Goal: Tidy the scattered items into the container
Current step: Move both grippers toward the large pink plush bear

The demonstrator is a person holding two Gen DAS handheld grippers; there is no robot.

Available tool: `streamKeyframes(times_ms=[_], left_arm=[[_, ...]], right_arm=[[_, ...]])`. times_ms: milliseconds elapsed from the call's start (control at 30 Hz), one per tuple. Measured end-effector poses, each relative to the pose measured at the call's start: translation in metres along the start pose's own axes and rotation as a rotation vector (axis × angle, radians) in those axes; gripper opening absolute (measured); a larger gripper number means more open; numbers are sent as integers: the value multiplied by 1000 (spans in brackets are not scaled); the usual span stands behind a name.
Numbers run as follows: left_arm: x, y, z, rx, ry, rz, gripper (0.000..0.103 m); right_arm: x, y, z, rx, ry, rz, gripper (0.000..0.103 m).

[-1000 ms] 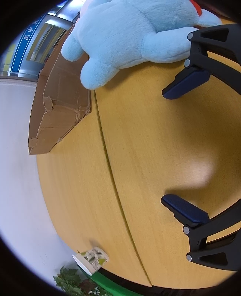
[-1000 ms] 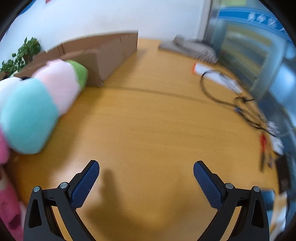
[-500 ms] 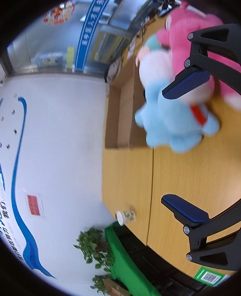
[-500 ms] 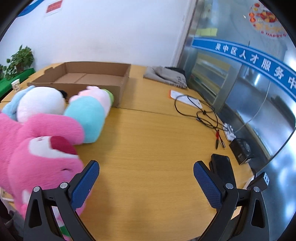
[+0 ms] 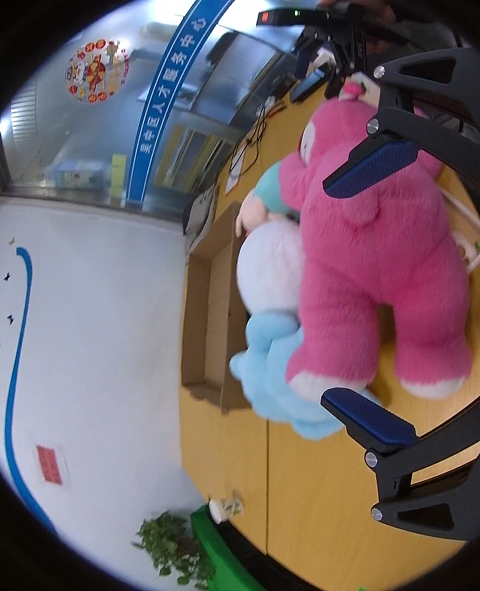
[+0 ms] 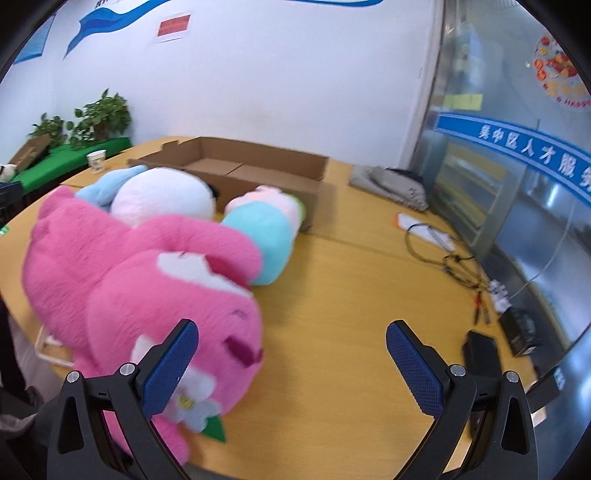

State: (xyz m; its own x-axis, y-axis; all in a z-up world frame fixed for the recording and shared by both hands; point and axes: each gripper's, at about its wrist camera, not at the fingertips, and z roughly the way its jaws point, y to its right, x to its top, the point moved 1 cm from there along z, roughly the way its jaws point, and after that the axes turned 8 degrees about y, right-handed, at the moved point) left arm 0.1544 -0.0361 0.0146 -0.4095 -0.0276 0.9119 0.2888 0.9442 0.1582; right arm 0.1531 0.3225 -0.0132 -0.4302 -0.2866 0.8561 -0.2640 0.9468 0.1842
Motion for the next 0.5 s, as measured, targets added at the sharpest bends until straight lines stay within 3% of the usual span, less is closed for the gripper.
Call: streamKeyframes(times_ms=[200, 333, 500], left_arm=[[-7, 22, 25, -113, -86, 2, 103], [-15, 31, 38, -158, -152, 3, 103], [-29, 35, 56, -181, -211, -36, 103]], right_arm=[[-6, 6, 7, 67, 8, 114, 103], [-3, 12, 6, 226, 43, 216, 103], [2, -9, 13, 328, 31, 138, 103]])
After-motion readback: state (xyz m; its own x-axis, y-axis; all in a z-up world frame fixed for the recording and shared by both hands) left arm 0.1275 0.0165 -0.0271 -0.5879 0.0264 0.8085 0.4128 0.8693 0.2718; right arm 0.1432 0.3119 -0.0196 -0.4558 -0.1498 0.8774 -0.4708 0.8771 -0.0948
